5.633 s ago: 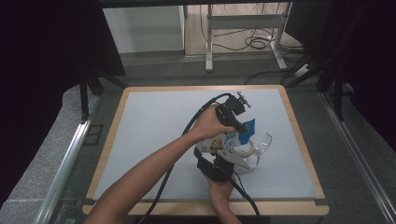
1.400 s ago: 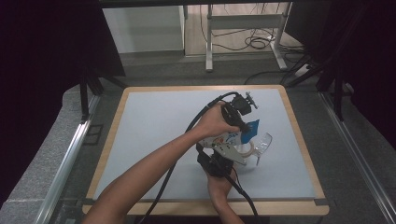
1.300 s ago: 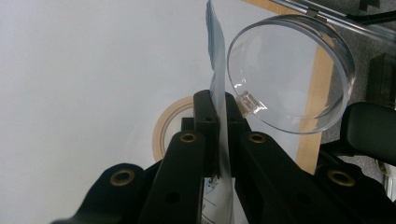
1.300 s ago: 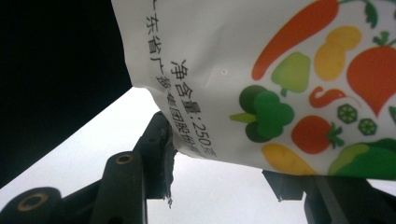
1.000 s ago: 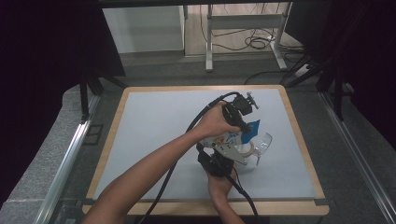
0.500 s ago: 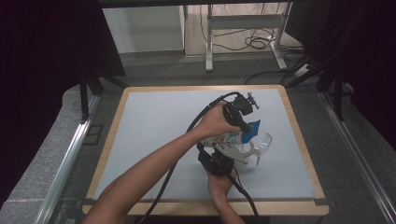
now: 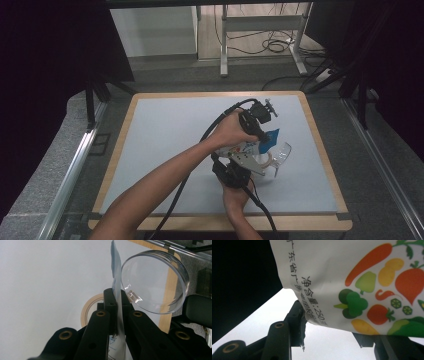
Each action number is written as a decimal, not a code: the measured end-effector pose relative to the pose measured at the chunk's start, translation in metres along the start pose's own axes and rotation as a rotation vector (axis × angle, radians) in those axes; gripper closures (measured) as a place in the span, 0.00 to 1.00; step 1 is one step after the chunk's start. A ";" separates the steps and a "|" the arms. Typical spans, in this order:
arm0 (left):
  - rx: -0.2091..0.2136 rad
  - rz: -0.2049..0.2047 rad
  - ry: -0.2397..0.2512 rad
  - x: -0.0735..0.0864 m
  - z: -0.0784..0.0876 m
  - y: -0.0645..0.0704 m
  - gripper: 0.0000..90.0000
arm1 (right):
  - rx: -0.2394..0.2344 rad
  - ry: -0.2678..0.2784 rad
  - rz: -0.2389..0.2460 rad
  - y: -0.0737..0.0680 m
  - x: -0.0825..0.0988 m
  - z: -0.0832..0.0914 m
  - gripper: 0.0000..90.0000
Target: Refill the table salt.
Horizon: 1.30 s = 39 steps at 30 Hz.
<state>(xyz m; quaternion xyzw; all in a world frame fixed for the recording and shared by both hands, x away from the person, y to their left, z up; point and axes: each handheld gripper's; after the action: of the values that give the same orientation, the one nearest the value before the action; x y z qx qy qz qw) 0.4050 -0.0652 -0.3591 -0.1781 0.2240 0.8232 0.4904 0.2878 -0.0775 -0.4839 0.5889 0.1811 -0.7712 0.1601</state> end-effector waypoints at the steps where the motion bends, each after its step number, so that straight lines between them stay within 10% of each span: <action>1: 0.001 0.000 0.001 0.000 0.000 0.000 1.00 | 0.000 0.000 0.000 0.000 0.000 0.000 0.57; 39: 0.008 -0.012 0.000 0.000 0.002 0.001 1.00 | 0.011 0.011 0.003 -0.001 -0.002 0.000 0.57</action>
<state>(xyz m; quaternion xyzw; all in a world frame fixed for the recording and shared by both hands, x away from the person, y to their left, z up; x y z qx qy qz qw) 0.4039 -0.0647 -0.3570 -0.1776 0.2264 0.8194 0.4958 0.2881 -0.0764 -0.4822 0.5942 0.1768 -0.7687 0.1572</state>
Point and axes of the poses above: each handheld gripper's, and its own axes: z roughly backward along the jaws, x roughly out of its underside, y roughly to its right, and after that the axes turned 7 degrees about z, right-handed
